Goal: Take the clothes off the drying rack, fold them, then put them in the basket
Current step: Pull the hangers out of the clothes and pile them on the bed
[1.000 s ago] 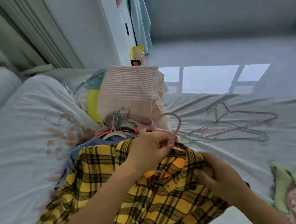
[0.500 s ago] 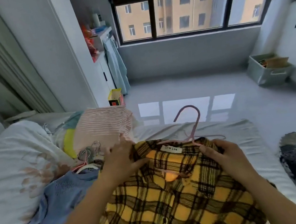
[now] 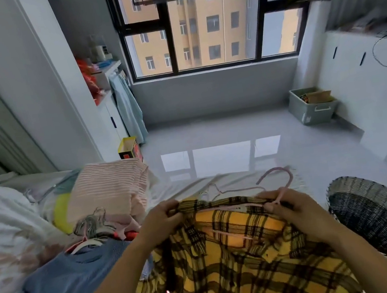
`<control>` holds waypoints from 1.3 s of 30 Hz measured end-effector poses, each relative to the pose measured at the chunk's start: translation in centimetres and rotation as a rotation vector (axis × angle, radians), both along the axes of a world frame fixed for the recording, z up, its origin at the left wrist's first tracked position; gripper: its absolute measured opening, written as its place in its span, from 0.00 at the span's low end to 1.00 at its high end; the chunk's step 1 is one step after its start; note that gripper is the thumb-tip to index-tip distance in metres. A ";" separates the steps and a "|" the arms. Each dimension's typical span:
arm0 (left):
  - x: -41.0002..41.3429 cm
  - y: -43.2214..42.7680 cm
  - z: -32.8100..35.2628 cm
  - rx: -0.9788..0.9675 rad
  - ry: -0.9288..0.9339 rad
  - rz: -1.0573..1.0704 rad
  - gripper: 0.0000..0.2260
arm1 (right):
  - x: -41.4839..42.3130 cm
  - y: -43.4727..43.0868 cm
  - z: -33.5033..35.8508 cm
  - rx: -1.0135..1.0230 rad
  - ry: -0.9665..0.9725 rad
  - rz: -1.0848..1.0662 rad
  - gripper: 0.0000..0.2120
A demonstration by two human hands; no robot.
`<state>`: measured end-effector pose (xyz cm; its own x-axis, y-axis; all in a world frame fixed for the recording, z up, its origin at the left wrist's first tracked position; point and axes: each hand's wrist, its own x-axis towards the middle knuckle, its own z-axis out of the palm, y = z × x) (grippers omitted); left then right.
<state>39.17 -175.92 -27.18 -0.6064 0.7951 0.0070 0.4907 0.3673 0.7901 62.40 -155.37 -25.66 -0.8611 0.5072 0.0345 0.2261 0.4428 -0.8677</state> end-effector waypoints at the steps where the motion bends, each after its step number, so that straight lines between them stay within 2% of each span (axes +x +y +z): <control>1: -0.1 -0.3 -0.2 0.013 -0.058 0.042 0.08 | 0.2 -0.1 0.0 0.002 -0.001 0.016 0.12; 5: 0.4 -1.3 -0.3 0.011 -0.319 0.088 0.14 | 0.8 -0.8 0.2 -0.060 0.029 0.000 0.07; 7: 0.6 -1.7 -0.5 0.017 -0.391 0.088 0.10 | 1.2 -1.2 0.4 -0.105 0.038 -0.025 0.03; 8: 0.7 -1.9 -0.5 0.024 -0.425 0.099 0.07 | 1.3 -1.3 0.4 -0.123 0.034 -0.031 0.04; 10: 0.5 -2.2 -0.8 0.034 -0.469 0.132 0.07 | 1.8 -1.3 0.1 -0.144 0.016 -0.037 0.13; 11: 0.4 -2.4 -1.0 0.024 -0.466 0.155 0.07 | 2.0 -1.3 -0.1 -0.148 0.008 -0.043 0.14; 14: 0.5 -2.3 -1.7 -0.006 -0.471 0.214 0.06 | 2.5 -1.1 -0.5 -0.154 0.013 -0.097 0.10; 17: 1.5 -1.5 -2.3 0.002 -0.592 0.237 0.05 | 2.8 -1.2 -1.0 -0.140 0.007 -0.154 0.08; 20: 2.7 -0.8 -2.0 -0.095 -0.552 0.159 0.06 | 4.1 -0.4 -0.6 -0.141 -0.033 -0.204 0.10; 21: 3.1 -0.4 -1.6 -0.128 -0.553 0.105 0.05 | 4.8 0.5 -0.3 -0.128 -0.056 -0.226 0.14; 23: 4.6 0.7 -0.4 -0.132 -0.655 0.002 0.07 | 6.2 2.6 0.9 -0.035 -0.093 -0.318 0.21; 25: 6.7 2.4 1.0 -0.107 -0.789 -0.100 0.08 | 7.5 4.8 2.9 0.043 -0.095 -0.432 0.16; 29: 11.1 5.8 1.6 -0.036 -0.977 -0.164 0.07 | 9.5 9.3 6.5 0.187 -0.160 -0.575 0.18; 31: 12.7 7.0 0.6 0.002 -0.985 -0.082 0.07 | 9.9 10.5 6.6 0.233 -0.194 -0.613 0.18; 34: 13.3 7.8 -1.8 -0.023 -0.837 0.055 0.10 | 9.4 10.0 4.4 0.210 -0.233 -0.554 0.16; 37: 12.9 6.9 -4.1 -0.100 -0.795 0.213 0.10 | 8.9 9.3 -0.1 0.119 -0.209 -0.420 0.13; 39: 12.7 6.1 -5.4 -0.117 -0.796 0.282 0.09 | 8.8 8.5 -2.4 -0.039 -0.184 -0.343 0.11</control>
<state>51.87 -169.85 -32.63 -0.5712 0.5826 -0.5782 -0.3175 0.4928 0.8101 71.24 -146.90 -28.06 -0.6316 0.7643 -0.1301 0.5087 0.2818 -0.8135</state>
